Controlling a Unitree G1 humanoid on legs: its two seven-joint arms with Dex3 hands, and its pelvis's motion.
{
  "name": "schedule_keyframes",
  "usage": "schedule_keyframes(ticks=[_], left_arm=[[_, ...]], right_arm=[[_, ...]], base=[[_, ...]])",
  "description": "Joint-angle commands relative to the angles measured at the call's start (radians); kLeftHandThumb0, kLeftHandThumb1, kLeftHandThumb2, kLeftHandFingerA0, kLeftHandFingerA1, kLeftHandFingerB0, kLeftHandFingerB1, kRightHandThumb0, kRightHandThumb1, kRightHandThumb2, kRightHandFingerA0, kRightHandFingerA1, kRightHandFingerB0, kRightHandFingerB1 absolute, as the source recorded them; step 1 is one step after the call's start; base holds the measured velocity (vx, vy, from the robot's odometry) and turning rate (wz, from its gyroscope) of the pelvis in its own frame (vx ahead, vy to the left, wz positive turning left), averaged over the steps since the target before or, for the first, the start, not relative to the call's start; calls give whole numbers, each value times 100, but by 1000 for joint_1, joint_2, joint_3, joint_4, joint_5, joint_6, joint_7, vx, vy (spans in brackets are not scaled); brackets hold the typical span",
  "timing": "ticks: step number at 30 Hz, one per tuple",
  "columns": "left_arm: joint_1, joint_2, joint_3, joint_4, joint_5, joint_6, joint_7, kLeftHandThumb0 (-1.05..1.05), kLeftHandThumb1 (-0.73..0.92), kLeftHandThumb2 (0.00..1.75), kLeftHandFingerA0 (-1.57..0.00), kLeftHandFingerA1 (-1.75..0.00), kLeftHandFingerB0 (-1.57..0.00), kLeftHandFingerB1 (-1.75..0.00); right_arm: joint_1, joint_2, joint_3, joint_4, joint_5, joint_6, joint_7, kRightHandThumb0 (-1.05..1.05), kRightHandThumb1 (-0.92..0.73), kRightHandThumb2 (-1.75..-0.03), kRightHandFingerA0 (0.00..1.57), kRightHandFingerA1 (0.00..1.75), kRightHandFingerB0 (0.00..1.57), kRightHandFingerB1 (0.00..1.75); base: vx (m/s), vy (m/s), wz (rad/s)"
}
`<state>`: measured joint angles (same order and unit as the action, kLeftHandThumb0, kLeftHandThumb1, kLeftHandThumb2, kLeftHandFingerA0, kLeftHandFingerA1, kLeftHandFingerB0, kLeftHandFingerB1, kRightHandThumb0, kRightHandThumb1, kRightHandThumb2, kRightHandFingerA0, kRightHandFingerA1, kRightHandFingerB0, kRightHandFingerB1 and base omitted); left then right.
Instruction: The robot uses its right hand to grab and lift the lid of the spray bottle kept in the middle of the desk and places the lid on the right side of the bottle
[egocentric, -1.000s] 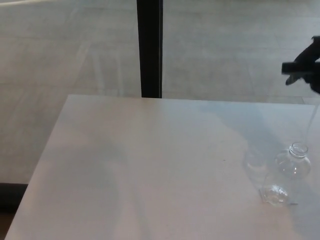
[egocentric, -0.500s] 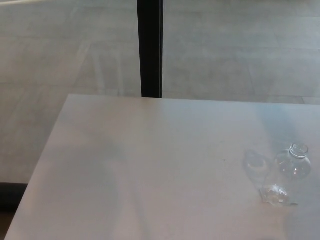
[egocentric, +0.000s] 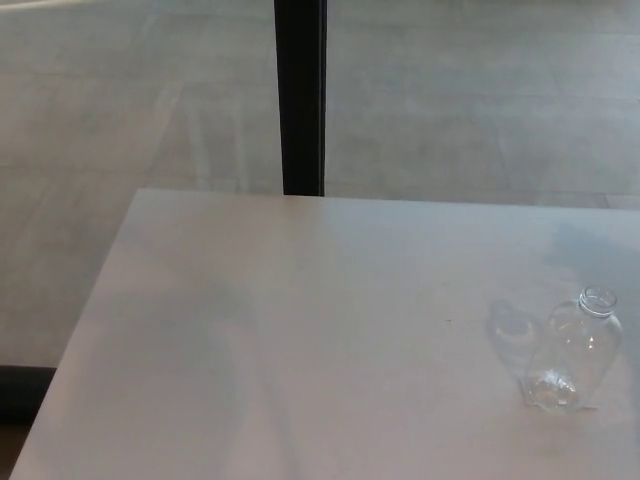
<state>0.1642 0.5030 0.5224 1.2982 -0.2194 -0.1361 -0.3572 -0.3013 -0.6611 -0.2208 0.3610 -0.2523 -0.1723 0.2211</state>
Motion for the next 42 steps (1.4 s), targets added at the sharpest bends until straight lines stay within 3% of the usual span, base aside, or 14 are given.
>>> schedule_keyframes(ticks=[1, 7, 8, 9, 13, 14, 15, 16, 20, 23, 26, 27, 28, 42], left_arm=[[-2, 11, -4, 2, -2, -31, 13, -79, 83, 65, -59, -47, -42, -38], [4, 11, -8, -7, -1, -39, 2, -81, 83, 64, -58, -50, -42, -38], [1, 11, -6, -6, -4, -37, 2, -78, 65, 106, -53, -61, -33, -51], [-1, 13, -9, -7, -1, -36, 3, -79, 83, 65, -56, -49, -41, -39], [-4, 12, -11, -3, 2, -32, 5, -80, 83, 65, -55, -46, -39, -37], [-2, 11, -10, -8, 0, -32, 2, -78, 66, 106, -48, -59, -32, -50], [-1, 9, -6, -10, -6, -33, -1, -79, 83, 65, -54, -49, -40, -39], [-1, 8, -4, -10, -9, -34, -3, -77, 65, 105, -48, -60, -34, -52], [0, 5, -6, -10, -6, -40, 0, -79, 83, 65, -57, -49, -41, -39], [2, 1, -2, -7, -9, -46, -4, -81, 82, 65, -57, -50, -41, -39], [2, 2, -4, -6, -7, -46, -5, -82, 82, 65, -57, -50, -41, -39], [1, 2, -4, -5, -7, -45, -5, -81, 65, 106, -49, -59, -33, -51], [0, 4, -8, -3, -2, -42, 0, -82, 83, 66, -56, -48, -41, -38], [-1, 6, -9, 4, 0, -38, 14, -82, 82, 65, -60, -48, -43, -38]], right_arm=[[113, 41, 98, 102, -116, -147, -170, -33, -71, -71, 88, 159, 90, 72], [133, 19, 217, 170, -239, -222, -288, -33, -74, -66, 85, 150, 79, 60], [132, 11, 249, 188, -275, -238, -323, -32, -74, -66, 87, 147, 78, 60], [130, 6, 276, 203, -306, -247, -354, -33, -74, -65, 88, 141, 76, 57], [118, -2, 330, 233, -337, -245, -387, -37, -73, -61, 91, 127, 74, 52], [116, 0, 335, 236, -333, -240, -380, -38, -72, -61, 90, 124, 72, 51], [113, 2, 345, 244, -328, -236, -375, -39, -71, -61, 85, 121, 69, 50], [111, 1, 352, 247, -328, -229, -370, -42, -72, -61, 81, 109, 65, 47], [100, -8, 385, 268, -327, -233, -368, -49, -69, -62, 72, 106, 57, 41], [114, -48, 420, 209, -348, -174, -297, -73, -49, -90, 0, 30, 8, 33], [118, -56, 425, 195, -340, -163, -294, -79, -64, -60, 0, 21, 3, 28], [126, -69, 414, 156, -315, -140, -236, -99, -59, -95, 0, 0, 0, 8], [134, -77, 403, 128, -291, -126, -194, -99, -59, -94, 0, 0, 0, 6], [232, -237, 194, -116, -104, 4, 66, -105, -62, -102, 0, 2, 0, 9]], base=[[0, 0, 0], [0, 0, 0], [0, 0, 0], [0, 0, 0], [0, 0, 0], [0, 0, 0], [0, 0, 0], [0, 0, 0], [0, 0, 0], [0, 0, 0], [0, 0, 0], [0, 0, 0], [0, 0, 0], [0, 0, 0]])
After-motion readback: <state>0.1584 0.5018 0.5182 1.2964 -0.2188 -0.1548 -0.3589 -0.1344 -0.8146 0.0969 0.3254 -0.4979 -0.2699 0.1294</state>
